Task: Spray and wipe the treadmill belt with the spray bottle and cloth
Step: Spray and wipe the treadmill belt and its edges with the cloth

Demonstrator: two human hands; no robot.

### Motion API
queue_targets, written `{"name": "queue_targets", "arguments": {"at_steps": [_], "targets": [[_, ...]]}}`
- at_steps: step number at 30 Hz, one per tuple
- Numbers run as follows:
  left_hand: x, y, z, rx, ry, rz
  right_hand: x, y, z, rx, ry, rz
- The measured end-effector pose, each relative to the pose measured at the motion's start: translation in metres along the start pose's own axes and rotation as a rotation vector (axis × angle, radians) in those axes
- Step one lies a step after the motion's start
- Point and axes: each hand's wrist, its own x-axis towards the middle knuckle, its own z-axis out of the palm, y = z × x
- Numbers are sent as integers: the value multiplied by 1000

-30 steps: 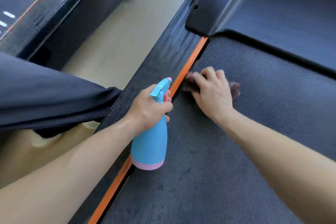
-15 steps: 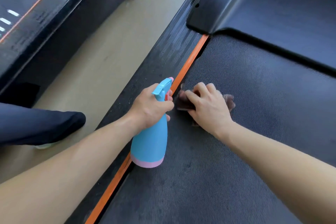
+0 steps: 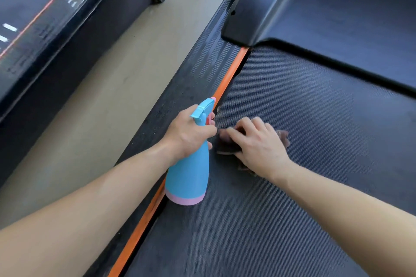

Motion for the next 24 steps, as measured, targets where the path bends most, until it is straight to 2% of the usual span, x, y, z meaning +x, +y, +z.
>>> {"name": "queue_targets", "arguments": {"at_steps": [2,8,10,12,14,15,18,19,21,24], "targets": [[2,3,2,-5,-10,11,19,13,-1,-32,26,32],[9,0,5,-12,-42,18,64,11,5,-33,71,358],[10,-1,2,-43,-18,18,43,1,5,-32,91,273],[9,-1,-1,-54,-15,22,10,-1,2,-29,40,62],[9,-2,-1,-63,-22,24,-5,21,-7,-79,-6,-41],[9,-3,0,-66,-26,25,-2,39,-11,-107,-11,7],[10,-2,8,-60,-64,49,21,97,-24,-115,57,446],[11,-1,11,-69,-71,60,25,109,-26,-95,52,542],[14,3,20,-98,-83,72,17,109,-27,-31,33,557],[16,14,35,-91,-129,65,-28,82,-32,65,-7,399]]}}
